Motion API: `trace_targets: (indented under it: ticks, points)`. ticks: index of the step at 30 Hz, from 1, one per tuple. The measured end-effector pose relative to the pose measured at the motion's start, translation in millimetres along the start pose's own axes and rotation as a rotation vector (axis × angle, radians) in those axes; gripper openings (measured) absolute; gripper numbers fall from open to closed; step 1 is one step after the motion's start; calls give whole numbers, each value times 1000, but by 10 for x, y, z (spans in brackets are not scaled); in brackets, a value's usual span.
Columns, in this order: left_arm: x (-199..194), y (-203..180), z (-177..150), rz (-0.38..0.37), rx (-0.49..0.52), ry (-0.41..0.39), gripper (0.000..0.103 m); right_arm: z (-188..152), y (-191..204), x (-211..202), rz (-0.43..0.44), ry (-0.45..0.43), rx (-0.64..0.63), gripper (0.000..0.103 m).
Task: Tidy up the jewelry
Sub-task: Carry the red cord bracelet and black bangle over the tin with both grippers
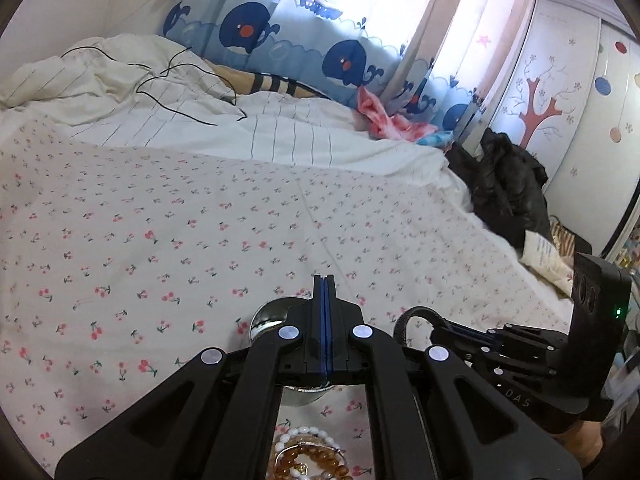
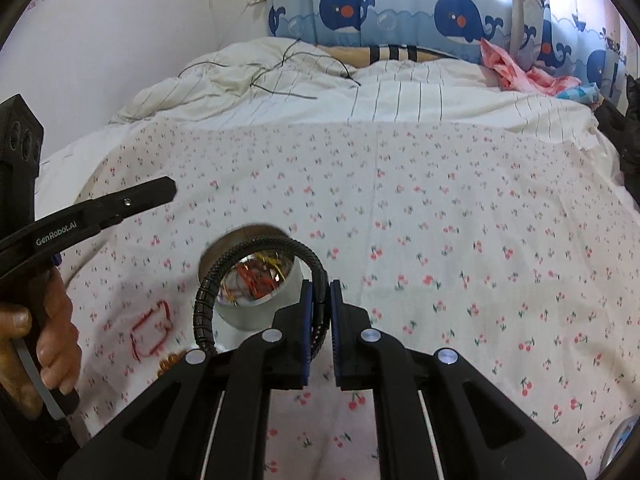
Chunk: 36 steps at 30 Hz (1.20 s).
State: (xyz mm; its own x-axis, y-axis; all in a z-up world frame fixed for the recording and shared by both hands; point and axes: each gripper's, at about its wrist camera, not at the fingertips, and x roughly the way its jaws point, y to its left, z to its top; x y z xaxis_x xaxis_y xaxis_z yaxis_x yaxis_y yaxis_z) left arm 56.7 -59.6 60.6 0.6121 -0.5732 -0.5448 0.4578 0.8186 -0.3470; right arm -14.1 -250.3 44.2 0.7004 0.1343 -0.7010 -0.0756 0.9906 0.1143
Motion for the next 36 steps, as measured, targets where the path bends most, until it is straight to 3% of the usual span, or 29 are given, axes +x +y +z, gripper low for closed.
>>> trace_targets:
  ticks: [4,7,12,14,16,20,22,24,25,26,27,30,36]
  points:
    - [-89,126,-30,59,70,50,1,25,35,30,15,4,-14,9]
    - [-135,379,-218,133,92,141,3,-44,-15,58,10,22,-11,9]
    - [-186,464,-254,154,90,148,3,-69,-22,37,19,19,4,9]
    - [-123,464,-281,168,104,201,3,-71,40,41,25,17,-5,9]
    - [12,565,-414,193,108,309,8,-76,83,59,26,24,-19,9]
    - [121,808,-645,246,50,420,66,-94,51,70,26,30,-15,9]
    - [218,848,-763,253,54,476,73,-102,44,59,27,30,-15,9]
    - [301,794,-859,244,86,500,70,-105,52,52,28,29,-16,9]
    - [331,743,-896,256,116,501,62,-101,55,52,29,29,-16,9]
    - [356,686,-918,270,151,506,43,-96,57,51,30,28,-16,9]
    - [358,660,-906,264,156,506,12,-91,60,46,31,26,-16,9]
    - [302,676,-790,214,107,488,8,-80,73,31,31,18,-14,9]
    - [36,591,-380,76,29,339,8,-33,78,50,36,9,0,9]
